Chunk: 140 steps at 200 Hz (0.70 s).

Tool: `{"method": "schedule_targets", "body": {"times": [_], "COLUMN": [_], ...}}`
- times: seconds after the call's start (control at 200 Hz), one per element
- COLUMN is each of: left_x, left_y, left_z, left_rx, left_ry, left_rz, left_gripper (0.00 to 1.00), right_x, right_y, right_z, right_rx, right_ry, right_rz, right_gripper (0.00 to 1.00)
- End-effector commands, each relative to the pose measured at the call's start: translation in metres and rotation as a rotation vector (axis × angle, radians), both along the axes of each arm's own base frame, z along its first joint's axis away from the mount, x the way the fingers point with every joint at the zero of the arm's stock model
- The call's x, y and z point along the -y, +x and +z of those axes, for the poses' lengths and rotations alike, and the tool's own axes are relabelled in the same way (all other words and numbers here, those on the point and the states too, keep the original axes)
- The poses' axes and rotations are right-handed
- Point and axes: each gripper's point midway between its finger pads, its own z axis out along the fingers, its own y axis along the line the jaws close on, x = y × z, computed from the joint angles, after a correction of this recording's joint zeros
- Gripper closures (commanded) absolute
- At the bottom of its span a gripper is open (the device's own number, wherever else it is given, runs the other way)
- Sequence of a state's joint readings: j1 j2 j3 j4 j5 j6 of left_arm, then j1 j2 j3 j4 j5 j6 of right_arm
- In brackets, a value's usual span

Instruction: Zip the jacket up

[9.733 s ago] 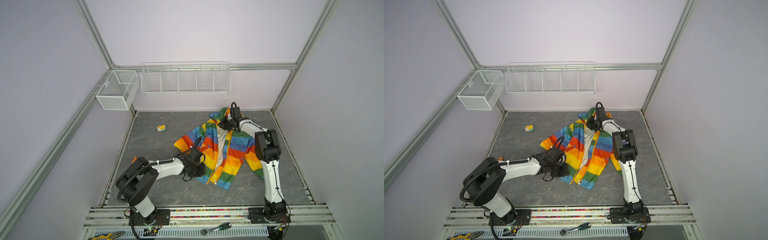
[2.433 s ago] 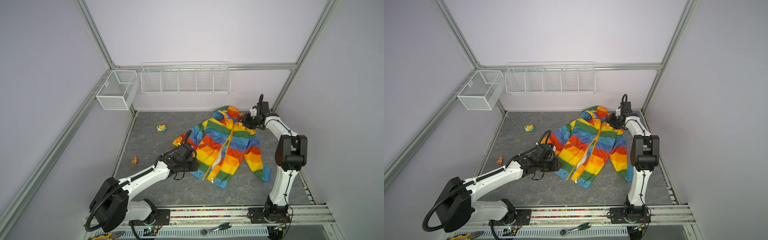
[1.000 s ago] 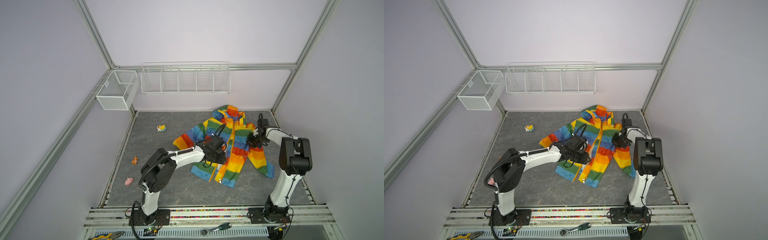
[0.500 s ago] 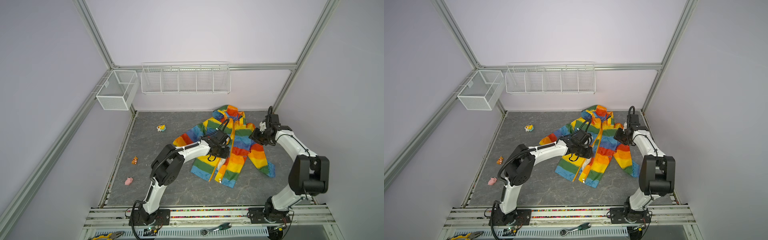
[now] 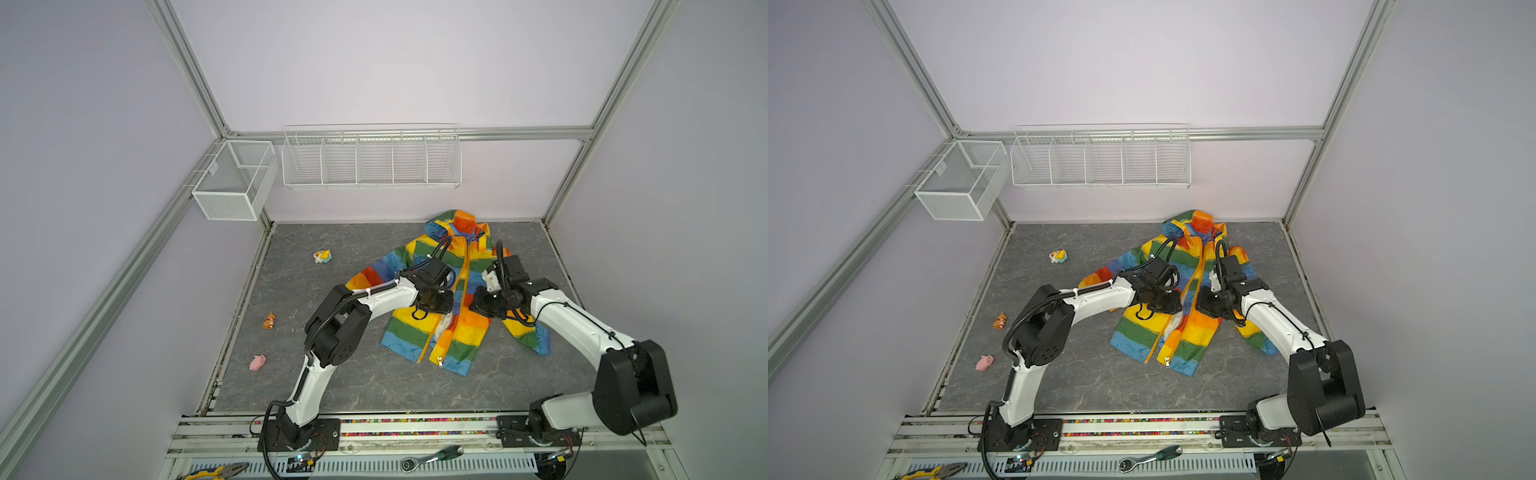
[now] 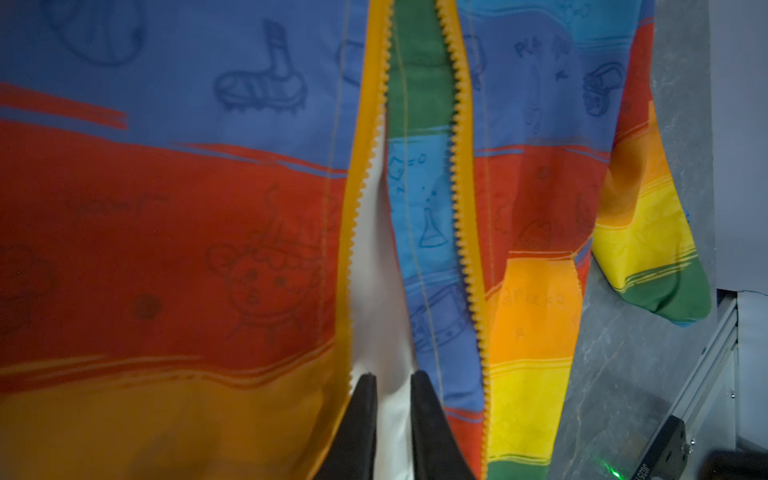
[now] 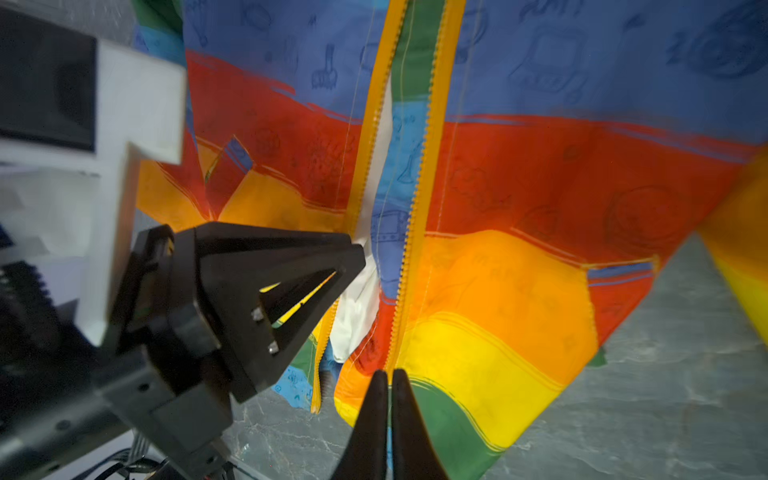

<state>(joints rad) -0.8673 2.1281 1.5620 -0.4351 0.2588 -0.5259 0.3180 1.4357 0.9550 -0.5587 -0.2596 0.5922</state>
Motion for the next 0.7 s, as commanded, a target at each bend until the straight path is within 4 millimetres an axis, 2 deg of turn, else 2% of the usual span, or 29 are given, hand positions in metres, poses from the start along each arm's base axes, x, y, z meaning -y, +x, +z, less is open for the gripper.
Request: {"method": "schedule_targets", "body": {"times": [0.0,0.12,0.235,0.53,0.695], "left_x": [-0.021,-0.038,-0.055,-0.108,-0.134], "left_y": [0.008,0.002,-0.006,-0.034,-0.055], "left_z": [0.029,0.047,0.063,0.110,0.126], "left_rx": [0.039,0.072,0.104,0.209,0.250], "left_ry": [-0.022,-0.026,-0.035,-0.109,-0.192], "left_rz": [0.067,0.091,0.124,0.213,0.255], "left_gripper": [0.82,0.82,0.81,0.75,0.69], "right_x": [-0.014,-0.026,-0.029,-0.026,-0.027], "right_y": [0.003,0.002,0.000,-0.009,-0.011], "right_z": [-0.011,-0.013,-0.020,-0.062,-0.086], "right_rx": [-0.011,-0.010,-0.023,-0.090,-0.129], "right_ry": [0.025,0.020,-0.005,-0.080,-0.094], "right_rz": [-0.003,0.023,0.031,0.032,0.028], "right_gripper": [0.93,0.93,0.92,0.92,0.92]}}
